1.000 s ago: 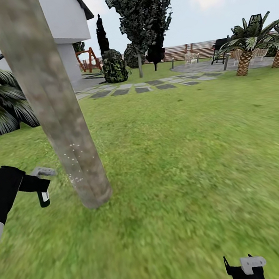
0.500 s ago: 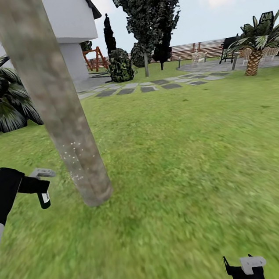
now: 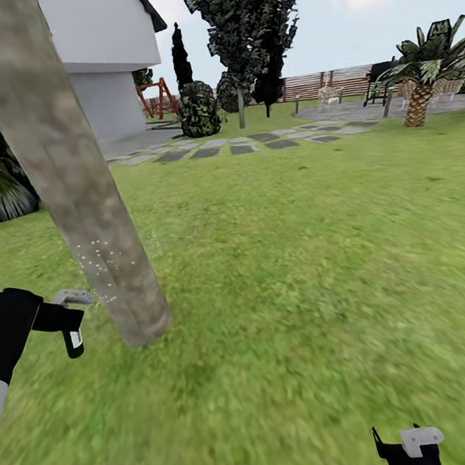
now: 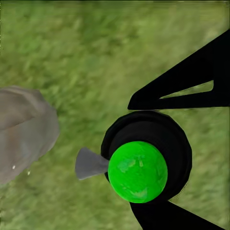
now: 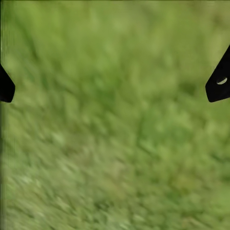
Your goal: In the garden, pick up the pesticide atomizer on the floor and spray pesticide onto both trees until each tree trunk is fully covered.
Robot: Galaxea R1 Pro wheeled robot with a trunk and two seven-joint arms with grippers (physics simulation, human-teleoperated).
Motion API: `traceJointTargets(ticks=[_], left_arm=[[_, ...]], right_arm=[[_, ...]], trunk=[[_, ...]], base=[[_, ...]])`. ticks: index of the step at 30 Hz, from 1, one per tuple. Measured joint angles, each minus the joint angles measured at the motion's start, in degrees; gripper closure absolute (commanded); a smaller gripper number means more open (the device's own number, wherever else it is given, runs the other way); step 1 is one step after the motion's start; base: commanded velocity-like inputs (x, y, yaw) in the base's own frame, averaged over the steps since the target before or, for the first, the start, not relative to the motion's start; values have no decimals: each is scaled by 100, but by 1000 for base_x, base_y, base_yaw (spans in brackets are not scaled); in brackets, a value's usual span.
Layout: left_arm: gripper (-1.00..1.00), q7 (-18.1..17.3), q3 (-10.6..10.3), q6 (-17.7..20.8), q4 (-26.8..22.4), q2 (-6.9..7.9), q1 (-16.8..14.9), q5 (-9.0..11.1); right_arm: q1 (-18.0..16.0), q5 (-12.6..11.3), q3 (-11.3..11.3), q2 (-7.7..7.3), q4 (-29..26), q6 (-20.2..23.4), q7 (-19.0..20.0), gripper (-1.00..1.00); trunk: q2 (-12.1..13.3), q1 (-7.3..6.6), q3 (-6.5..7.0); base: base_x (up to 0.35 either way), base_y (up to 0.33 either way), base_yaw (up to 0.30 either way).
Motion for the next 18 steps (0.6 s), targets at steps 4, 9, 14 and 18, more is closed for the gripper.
traceJointTargets(ticks=[4,9,14,18], left_arm=[[100,17,2,0,93,0,4,-3],[100,17,3,-7,118,1,6,10],[100,18,3,-6,118,-4,9,13],[100,24,3,-6,124,-15,13,5]], right_arm=[[0,0,0,0,3,0,0,-100],[-1,0,1,8,5,0,0,-100],[-2,0,2,9,8,0,0,-100],[-2,0,1,9,9,0,0,-100]], trunk=[[0,0,0],[0,1,0],[0,1,0],[0,1,0]], base=[[76,-273,0],[6,-274,140],[0,-274,265],[0,-274,276]])
